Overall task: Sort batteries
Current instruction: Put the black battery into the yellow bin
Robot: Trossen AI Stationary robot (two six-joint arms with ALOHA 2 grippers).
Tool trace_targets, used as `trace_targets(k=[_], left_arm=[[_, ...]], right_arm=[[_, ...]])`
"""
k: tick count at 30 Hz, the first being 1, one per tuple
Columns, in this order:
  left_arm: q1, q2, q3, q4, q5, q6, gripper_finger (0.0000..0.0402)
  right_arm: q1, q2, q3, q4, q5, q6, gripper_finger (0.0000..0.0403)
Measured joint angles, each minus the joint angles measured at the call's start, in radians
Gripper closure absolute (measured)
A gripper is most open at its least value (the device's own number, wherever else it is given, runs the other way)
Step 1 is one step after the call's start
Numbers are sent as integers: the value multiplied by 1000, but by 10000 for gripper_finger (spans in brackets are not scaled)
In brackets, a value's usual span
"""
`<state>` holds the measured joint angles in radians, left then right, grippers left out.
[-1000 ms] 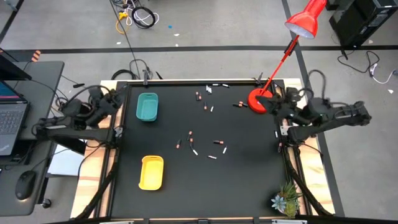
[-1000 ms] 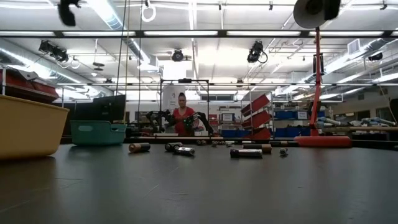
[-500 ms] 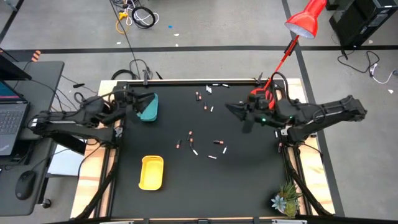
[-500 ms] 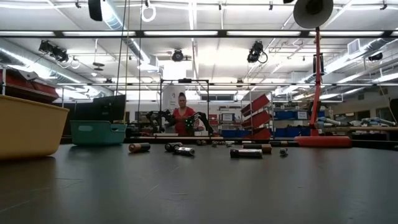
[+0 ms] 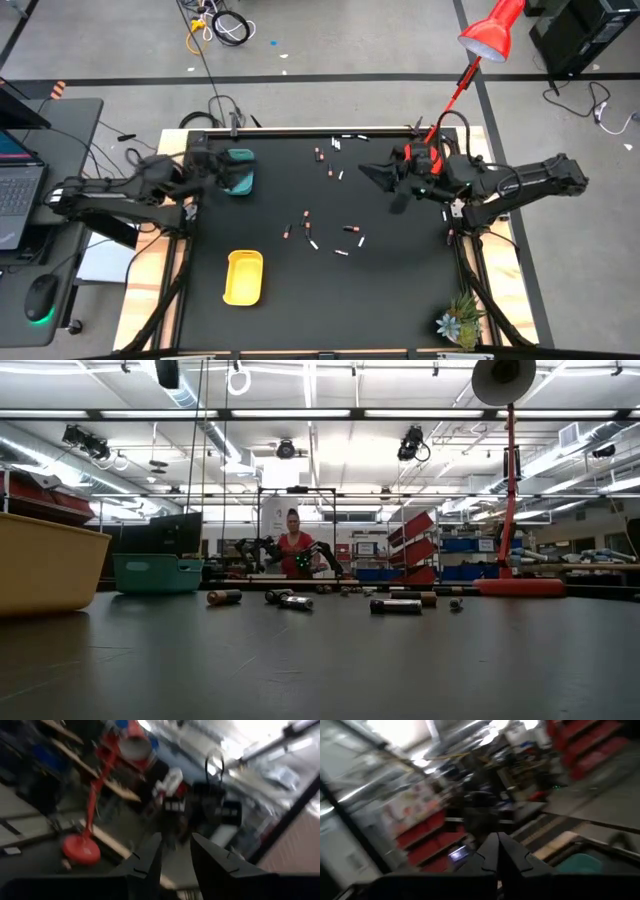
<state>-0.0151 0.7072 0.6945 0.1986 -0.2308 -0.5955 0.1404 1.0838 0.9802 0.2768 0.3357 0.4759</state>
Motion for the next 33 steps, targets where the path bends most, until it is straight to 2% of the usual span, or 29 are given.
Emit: trace_targets(k=[5,9,13,15,18,21,25,33], left_arm=[[0,142,0,-10,102,-90,291],[0,238,13,-102,185,-187,305],[-26,328,93,-306,205,-222,321],[-41,386,156,-457,194,-217,325],[-59,495,234,-639,193,-217,327],[-77,602,285,-691,218,-224,327],[-83,736,337,-782,228,-287,312],[-72,893,402,-876,216,-380,226]], right_arm=[[-57,23,0,-123,-94,15,360],[-70,28,-1,-167,-192,-15,349],[-58,28,2,-166,-227,-33,375],[-55,28,15,-210,-207,-44,392],[-56,27,40,-328,-166,-73,394],[-62,28,56,-422,-157,-92,368],[-74,27,64,-526,-161,-94,313],[-78,27,64,-640,-183,-94,190]])
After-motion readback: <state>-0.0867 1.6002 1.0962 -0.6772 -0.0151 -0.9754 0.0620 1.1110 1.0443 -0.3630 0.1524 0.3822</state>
